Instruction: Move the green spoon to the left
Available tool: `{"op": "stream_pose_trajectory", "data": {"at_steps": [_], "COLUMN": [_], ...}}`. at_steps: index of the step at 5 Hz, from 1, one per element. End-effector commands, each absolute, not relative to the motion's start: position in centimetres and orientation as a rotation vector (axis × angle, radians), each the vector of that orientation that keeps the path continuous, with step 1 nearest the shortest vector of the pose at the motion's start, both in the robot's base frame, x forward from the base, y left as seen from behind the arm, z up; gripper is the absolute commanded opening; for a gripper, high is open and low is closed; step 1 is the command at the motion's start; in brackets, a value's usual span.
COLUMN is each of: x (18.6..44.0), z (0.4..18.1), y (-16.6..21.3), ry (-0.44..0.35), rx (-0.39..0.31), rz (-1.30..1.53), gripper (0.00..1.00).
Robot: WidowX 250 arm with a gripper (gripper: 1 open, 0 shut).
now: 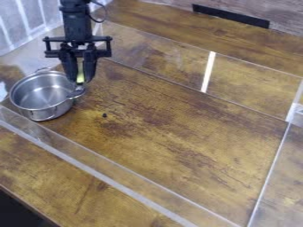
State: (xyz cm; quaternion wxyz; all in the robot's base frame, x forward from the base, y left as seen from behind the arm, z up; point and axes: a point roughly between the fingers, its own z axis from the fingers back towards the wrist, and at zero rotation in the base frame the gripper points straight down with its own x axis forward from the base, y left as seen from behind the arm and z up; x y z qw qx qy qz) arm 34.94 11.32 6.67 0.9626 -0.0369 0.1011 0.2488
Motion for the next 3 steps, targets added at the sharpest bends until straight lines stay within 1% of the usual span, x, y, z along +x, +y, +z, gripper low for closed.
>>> {"op": "stream_pose_trajectory", "data": {"at_steps": [1,2,3], "x": [35.73,36.25,36.25], "z": [9.46,9.74,9.08], "y": [12.29,12.7,12.8], "ry": [0.134,0.124,0.13], "rx": [-0.077,-0.08,-0.078], "rz": [0.513,0.497,0.5], "gripper": [1.0,1.0,1.0]}}
